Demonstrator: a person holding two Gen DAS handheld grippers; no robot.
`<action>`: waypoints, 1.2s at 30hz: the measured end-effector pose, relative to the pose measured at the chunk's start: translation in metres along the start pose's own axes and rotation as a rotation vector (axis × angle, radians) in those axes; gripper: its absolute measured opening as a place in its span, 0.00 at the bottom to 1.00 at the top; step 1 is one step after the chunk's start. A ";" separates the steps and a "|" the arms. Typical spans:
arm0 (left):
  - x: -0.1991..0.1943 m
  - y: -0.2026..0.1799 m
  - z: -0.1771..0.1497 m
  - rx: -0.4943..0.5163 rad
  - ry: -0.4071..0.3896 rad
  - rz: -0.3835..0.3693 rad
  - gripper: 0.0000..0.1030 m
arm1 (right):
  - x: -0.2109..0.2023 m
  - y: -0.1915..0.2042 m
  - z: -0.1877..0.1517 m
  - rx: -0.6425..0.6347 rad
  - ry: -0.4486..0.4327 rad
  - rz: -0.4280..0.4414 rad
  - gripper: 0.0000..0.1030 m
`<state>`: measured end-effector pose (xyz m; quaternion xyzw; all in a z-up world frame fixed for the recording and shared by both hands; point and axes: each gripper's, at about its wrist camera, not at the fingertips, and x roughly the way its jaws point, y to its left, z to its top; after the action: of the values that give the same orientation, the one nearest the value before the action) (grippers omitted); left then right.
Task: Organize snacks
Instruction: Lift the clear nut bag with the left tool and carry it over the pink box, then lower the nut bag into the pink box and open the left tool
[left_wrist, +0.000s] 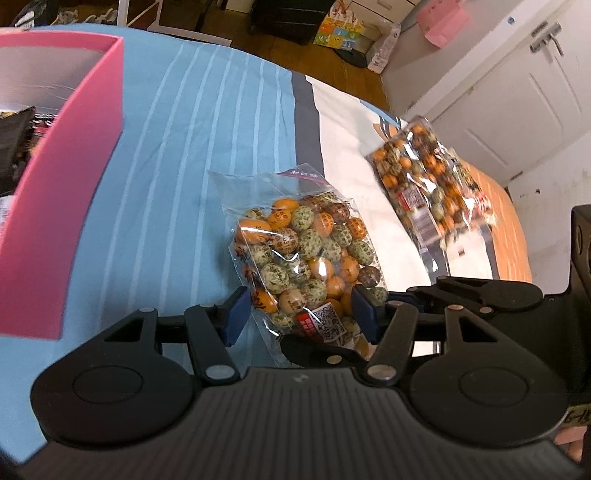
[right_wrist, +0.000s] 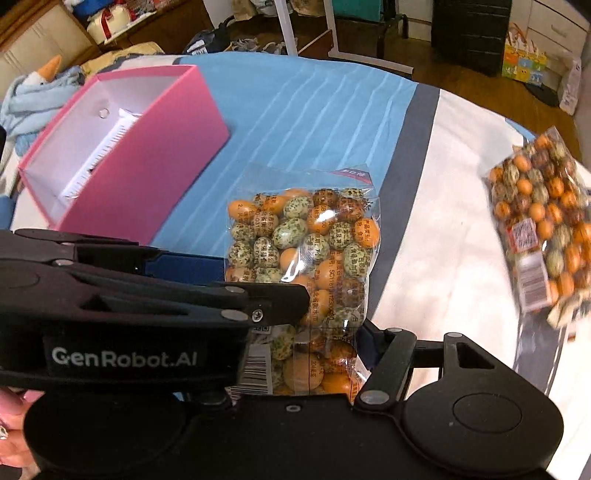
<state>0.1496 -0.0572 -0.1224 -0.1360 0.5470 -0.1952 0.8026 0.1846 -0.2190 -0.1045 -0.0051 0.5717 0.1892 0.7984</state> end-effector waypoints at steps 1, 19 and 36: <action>-0.006 -0.001 -0.003 0.013 -0.001 0.004 0.57 | -0.003 0.003 -0.003 0.001 -0.009 0.002 0.67; -0.151 0.048 -0.015 0.023 -0.232 0.047 0.57 | -0.074 0.114 0.019 -0.131 -0.215 0.078 0.67; -0.192 0.221 0.051 -0.108 -0.387 0.255 0.60 | 0.029 0.236 0.134 -0.306 -0.301 0.259 0.68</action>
<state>0.1709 0.2274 -0.0404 -0.1435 0.4056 -0.0331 0.9021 0.2419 0.0387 -0.0360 -0.0245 0.4067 0.3729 0.8336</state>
